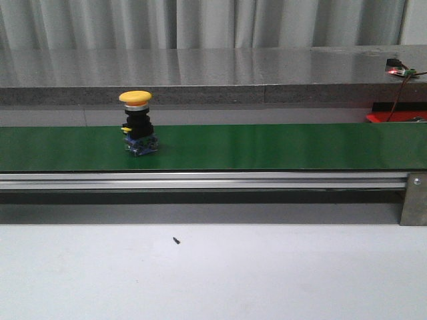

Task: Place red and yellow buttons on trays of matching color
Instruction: 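Carry the yellow button into the yellow tray and open the right gripper, then lower the right gripper onto the second yellow button and grasp it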

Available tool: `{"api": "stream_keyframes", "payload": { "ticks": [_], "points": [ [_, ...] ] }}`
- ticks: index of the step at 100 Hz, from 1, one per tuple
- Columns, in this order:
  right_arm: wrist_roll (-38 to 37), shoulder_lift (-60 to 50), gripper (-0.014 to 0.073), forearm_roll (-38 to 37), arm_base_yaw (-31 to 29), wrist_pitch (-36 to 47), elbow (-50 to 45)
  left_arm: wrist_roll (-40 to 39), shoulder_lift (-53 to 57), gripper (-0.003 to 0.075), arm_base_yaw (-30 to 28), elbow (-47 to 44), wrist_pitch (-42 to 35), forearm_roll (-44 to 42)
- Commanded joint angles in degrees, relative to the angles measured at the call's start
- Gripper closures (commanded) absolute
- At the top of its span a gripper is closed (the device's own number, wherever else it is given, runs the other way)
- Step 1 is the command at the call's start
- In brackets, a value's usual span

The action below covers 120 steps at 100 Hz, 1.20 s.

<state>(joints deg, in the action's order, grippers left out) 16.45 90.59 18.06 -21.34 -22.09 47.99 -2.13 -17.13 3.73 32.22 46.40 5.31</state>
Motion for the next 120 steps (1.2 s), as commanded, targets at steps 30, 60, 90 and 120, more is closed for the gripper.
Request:
{"api": "stream_keyframes", "payload": {
  "ticks": [30,60,90,120],
  "points": [
    [0.1,-8.0,0.002,1.2,-0.4,0.4,1.2,-0.4,-0.5,0.074,0.4,1.5,-3.8,0.4],
    [0.1,-14.5,0.002,5.1,0.1,-1.2,1.3,-0.4,-0.5,0.074,0.4,1.5,-3.8,0.4],
    [6.5,-15.3,0.002,5.6,14.7,-5.8,4.4,-0.4,-0.5,0.074,0.4,1.5,-3.8,0.4],
    [6.6,-15.0,0.002,4.9,26.7,-13.7,11.1,-0.4,-0.5,0.074,0.4,1.5,-3.8,0.4]
  ]
}}
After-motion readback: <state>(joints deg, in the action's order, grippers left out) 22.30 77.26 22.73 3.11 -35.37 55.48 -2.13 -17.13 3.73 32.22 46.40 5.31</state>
